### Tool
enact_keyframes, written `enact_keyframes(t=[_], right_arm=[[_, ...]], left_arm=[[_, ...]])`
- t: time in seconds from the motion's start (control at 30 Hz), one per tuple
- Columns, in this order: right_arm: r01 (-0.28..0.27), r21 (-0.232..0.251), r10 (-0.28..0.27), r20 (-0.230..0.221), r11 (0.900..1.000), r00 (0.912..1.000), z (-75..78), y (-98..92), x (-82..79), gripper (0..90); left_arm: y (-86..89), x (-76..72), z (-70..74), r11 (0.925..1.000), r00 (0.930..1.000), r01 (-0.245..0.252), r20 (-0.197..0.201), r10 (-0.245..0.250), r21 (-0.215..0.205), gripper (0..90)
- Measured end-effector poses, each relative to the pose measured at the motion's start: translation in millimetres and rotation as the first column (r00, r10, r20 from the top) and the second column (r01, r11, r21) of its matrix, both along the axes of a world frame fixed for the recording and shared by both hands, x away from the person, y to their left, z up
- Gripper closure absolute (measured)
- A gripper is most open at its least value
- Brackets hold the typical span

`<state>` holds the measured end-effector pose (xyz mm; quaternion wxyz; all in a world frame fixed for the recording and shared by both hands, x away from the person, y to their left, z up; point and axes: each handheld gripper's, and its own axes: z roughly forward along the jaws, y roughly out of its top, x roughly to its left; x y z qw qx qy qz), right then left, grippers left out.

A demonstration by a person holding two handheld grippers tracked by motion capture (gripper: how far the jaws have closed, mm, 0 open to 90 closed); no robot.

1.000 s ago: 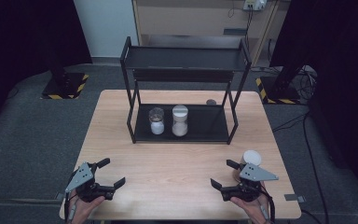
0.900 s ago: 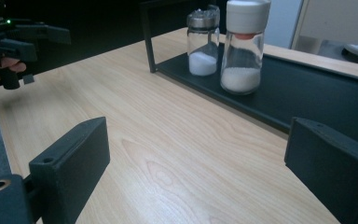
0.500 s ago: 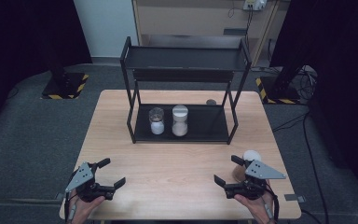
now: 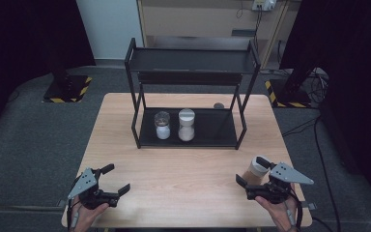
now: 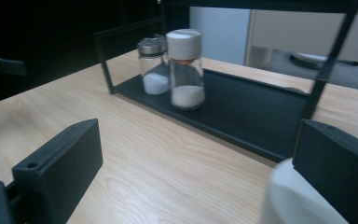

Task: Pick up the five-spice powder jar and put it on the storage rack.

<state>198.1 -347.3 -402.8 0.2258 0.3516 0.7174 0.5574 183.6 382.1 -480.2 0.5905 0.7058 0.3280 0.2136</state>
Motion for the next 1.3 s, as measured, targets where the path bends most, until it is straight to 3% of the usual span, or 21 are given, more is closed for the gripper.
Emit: enact_keyframes(t=[0.43,0.87,1.1,1.2,1.3], right_arm=[[0.110,-0.033,-0.111,-0.022,0.993,0.9936,2.6,-17.0,-1.5,2.4],[0.148,-0.090,-0.153,-0.060,0.985,0.9864,-9.4,-13.7,9.6,6.9],[0.153,-0.111,-0.161,-0.060,0.982,0.9852,-14.9,-10.5,13.8,17.3],[0.146,-0.112,-0.153,-0.054,0.983,0.9868,-16.8,-10.7,14.8,31.4],[0.151,-0.132,-0.158,-0.044,0.980,0.9865,-15.9,-7.9,14.5,33.8]], left_arm=[[0.0,0.0,-0.1,1.0000,1.0000,-0.001,-0.001,0.001,0.000,0.3],[0.5,0.2,-0.3,1.0000,1.0000,-0.002,-0.002,0.002,-0.002,0.3],[0.4,0.2,-0.3,1.0000,1.0000,-0.002,-0.003,0.002,-0.002,0.3],[0.4,0.0,-0.2,1.0000,1.0000,-0.002,-0.002,0.002,-0.002,0.3],[0.5,0.1,-0.2,1.0000,1.0000,-0.002,-0.003,0.002,-0.002,0.3]])
